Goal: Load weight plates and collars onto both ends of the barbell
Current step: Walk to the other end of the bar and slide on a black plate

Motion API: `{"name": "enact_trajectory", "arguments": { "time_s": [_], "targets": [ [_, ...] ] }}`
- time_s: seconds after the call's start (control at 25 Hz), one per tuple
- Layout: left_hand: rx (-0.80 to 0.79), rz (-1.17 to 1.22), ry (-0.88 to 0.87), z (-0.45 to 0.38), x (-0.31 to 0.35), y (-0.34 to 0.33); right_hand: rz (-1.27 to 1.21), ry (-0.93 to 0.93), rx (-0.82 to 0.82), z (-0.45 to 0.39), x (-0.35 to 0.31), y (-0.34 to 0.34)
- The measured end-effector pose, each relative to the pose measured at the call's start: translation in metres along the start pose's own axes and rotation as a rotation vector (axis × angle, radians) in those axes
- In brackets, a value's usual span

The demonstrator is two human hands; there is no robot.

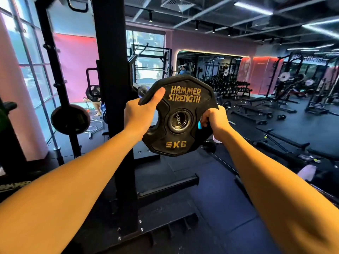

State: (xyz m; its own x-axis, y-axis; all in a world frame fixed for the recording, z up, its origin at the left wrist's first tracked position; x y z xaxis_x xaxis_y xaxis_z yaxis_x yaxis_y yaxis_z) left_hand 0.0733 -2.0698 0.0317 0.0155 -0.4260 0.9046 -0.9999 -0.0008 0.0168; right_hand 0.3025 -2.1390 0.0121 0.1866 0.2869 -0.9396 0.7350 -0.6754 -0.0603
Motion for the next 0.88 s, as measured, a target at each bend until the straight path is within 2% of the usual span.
{"name": "enact_trajectory", "arguments": {
  "time_s": [0.24, 0.48, 0.88],
  "targets": [
    [0.036, 0.013, 0.081, 0.004, 0.003, 0.000, 0.050, -0.139, -0.022, -0.004, -0.004, -0.005],
    [0.041, -0.002, -0.062, 0.001, -0.008, -0.001, -0.081, 0.013, -0.022, -0.017, 0.015, -0.008],
    [0.070, -0.011, -0.019, -0.016, -0.012, -0.005, -0.045, 0.000, -0.029, -0.039, 0.021, -0.021]
  ]
}}
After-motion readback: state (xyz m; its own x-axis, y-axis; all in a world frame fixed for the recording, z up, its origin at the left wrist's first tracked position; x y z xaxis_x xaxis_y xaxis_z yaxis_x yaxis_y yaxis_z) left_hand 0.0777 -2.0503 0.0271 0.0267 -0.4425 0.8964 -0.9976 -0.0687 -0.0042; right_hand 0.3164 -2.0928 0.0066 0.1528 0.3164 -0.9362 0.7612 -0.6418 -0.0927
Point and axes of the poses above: each hand's wrist, its own z-axis away from the middle knuckle, its own y-axis out of the back of the hand, x = y × z, the point moved 2 cm from there along -z, towards the middle knuckle, and after that the axes turned 4 degrees about x, right-handed, at the moved point
